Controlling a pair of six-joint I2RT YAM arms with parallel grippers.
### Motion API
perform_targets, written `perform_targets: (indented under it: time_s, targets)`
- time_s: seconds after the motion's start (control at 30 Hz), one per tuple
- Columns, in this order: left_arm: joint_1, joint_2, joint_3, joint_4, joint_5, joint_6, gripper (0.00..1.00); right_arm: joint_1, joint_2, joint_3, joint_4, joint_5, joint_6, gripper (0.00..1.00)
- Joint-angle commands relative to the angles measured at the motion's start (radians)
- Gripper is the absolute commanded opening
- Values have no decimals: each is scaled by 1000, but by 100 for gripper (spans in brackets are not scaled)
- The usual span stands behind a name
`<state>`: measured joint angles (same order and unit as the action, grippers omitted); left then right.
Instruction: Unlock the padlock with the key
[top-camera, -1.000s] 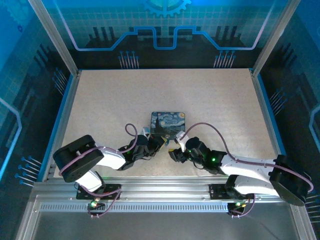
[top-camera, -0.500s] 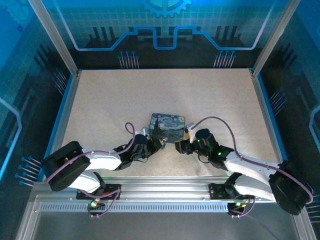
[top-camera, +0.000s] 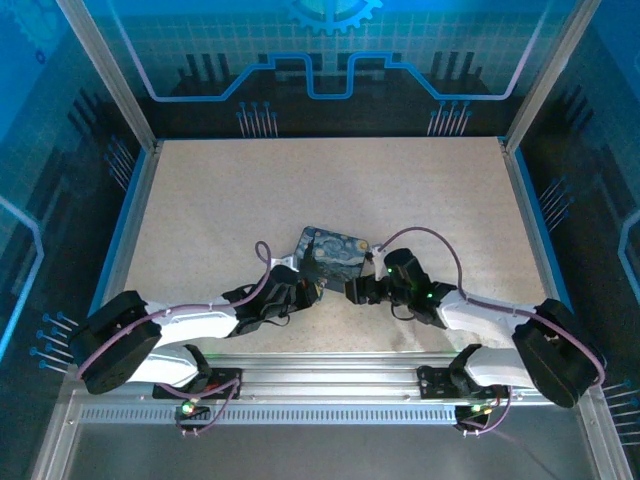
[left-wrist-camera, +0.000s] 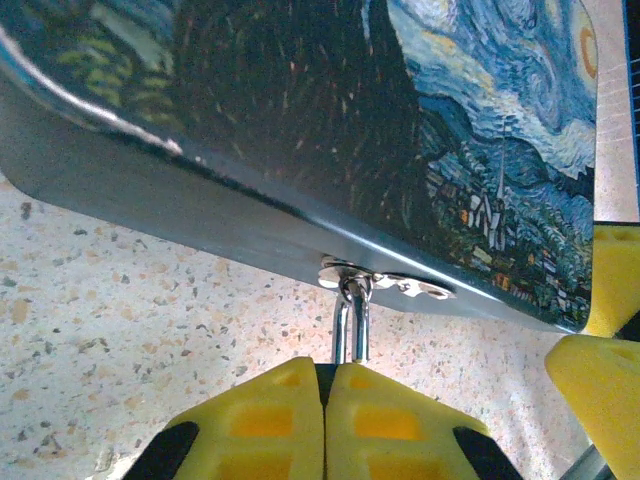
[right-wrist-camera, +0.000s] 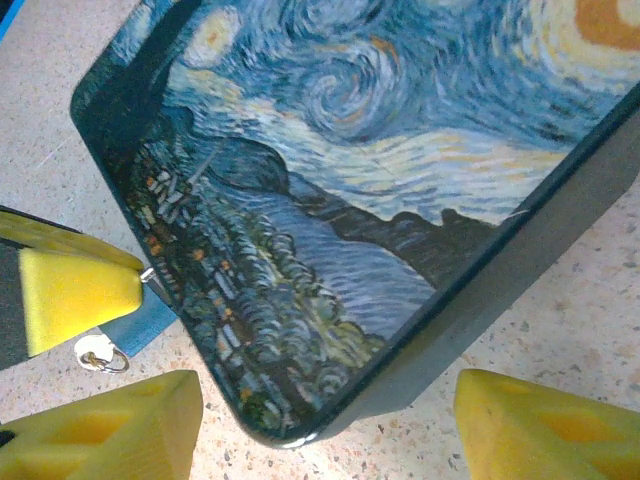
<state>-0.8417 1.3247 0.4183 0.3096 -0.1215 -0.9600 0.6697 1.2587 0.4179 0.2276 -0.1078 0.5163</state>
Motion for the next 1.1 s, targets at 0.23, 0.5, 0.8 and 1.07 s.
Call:
perform_targets:
  time_s: [0.23, 0.5, 0.8, 1.07]
  targets:
    - [2, 31, 15, -31, -29, 2, 0, -22, 85, 45, 61, -42, 30, 69]
    - [15, 75, -4, 22, 0, -91, 8, -35, 126, 65, 77, -61, 31, 69]
    - [32, 97, -23, 50, 13, -124, 25, -40, 154, 80, 81, -70, 31, 69]
    - [40, 15, -29, -24, -19, -101, 43, -48, 161, 87, 82, -90, 34, 69]
